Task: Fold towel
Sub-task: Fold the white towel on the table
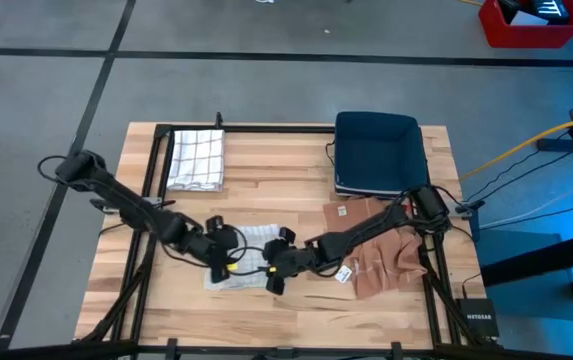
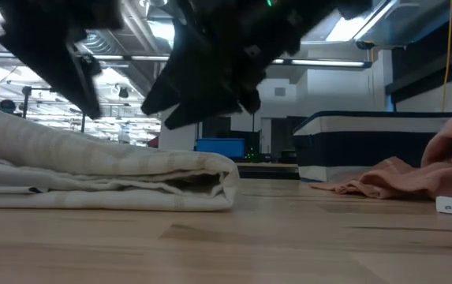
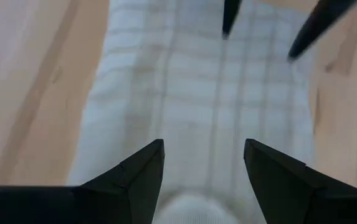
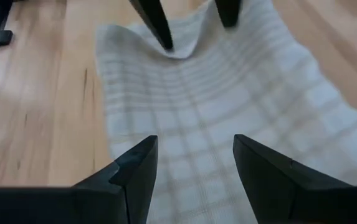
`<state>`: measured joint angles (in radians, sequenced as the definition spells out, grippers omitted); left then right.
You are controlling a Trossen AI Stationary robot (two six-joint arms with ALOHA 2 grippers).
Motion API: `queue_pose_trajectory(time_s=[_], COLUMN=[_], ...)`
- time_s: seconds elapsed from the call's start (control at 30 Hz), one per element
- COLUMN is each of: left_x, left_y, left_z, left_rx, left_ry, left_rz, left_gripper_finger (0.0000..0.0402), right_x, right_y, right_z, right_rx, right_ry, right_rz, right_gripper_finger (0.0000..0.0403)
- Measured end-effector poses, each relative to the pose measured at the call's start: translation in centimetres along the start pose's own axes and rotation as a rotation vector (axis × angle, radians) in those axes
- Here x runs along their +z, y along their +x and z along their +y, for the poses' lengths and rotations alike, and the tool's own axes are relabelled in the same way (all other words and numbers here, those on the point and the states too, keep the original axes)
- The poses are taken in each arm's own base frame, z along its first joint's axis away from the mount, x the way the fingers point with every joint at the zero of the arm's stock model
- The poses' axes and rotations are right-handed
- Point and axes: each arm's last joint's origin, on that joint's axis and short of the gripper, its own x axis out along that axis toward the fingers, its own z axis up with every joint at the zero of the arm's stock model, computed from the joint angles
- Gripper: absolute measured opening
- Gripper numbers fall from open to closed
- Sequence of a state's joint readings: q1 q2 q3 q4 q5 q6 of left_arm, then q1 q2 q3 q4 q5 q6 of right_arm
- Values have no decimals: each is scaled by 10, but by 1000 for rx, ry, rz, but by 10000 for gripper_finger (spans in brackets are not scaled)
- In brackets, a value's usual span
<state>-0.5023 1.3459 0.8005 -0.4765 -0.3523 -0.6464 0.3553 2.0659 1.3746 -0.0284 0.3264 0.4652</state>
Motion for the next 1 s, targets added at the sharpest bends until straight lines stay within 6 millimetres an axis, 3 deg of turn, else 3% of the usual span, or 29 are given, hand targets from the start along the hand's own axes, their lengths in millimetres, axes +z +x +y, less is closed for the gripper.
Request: queue_pose_trajectory(time_s=[0.2, 0.43, 0.67, 0.8, 0.9, 1.0], left_x=[-15, -38, -55, -55, -42, -27], left_y=[26, 31, 5, -14, -30, -42], left_z=[5, 6, 12, 13, 7, 1], left_rx=[24, 15, 70, 84, 43, 29], left_ry=[1, -19, -112, -160, -207, -205], left_rz=[62, 255, 417, 422, 297, 25], left_gripper_finger=[214, 214, 214, 214, 214, 214], right_x=[-21, -43, -52, -52, -50, -48], right_y=[5, 8, 14, 14, 14, 14], right_z=[-9, -20, -29, -31, -30, -29], right_rx=[25, -21, -32, -31, -31, -29], right_ry=[5, -9, -18, -15, -17, -22], right_rz=[-4, 25, 91, 96, 95, 92], right_gripper_finger=[214, 214, 214, 214, 214, 214])
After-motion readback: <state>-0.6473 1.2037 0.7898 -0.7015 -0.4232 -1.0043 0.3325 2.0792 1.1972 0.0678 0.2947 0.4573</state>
